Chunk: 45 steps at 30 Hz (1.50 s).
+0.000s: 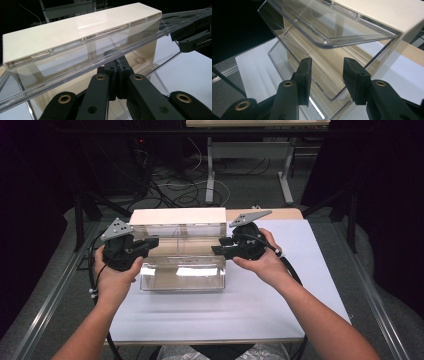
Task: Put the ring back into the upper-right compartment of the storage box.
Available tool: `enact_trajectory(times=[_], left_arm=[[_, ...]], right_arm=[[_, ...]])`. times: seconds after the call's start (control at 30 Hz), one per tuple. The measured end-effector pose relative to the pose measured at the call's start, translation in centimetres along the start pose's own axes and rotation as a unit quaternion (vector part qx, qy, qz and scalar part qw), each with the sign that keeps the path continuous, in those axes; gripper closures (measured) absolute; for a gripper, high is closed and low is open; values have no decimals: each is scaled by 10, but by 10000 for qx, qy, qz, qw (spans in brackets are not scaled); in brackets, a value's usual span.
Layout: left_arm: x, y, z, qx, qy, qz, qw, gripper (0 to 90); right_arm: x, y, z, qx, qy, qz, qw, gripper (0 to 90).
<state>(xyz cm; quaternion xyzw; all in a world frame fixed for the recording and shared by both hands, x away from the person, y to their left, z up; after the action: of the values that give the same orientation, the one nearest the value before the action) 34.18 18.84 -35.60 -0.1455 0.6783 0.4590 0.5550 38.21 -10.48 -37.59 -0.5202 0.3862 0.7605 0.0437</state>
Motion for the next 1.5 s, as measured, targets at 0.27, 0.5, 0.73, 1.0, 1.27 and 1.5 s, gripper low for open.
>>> enact_trajectory(times=[0.27,0.5,0.73,1.0,1.27,1.5], left_arm=[[1,1,0,-5,8,-22,10000,900],[3,2,0,11,19,-7,10000,900],[4,1,-1,21,27,-7,10000,900],[8,0,-2,41,50,1,10000,900],[12,0,-3,68,69,17,10000,900],[16,-2,-4,82,109,10,9999,900]], right_arm=[[2,6,1,2,52,-10,10000,549],[5,12,1,26,83,-34,10000,527],[7,17,3,-16,178,-99,9998,501],[9,25,5,17,102,-79,9999,491],[11,32,6,25,108,-65,9999,547],[15,36,7,3,58,-51,10000,605]])
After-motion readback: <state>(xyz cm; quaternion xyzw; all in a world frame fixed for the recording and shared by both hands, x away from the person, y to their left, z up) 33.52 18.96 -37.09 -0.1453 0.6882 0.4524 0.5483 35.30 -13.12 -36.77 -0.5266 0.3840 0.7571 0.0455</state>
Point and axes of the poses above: each handheld gripper's, and its own axes: y roughly backward along the jaws, x roughly out of its underside, z roughly to its left, the point moved 2 cm from there along -y, roughly forward along the jaws, and after that the axes turned 5 degrees about -y, right-handed, at the moved point
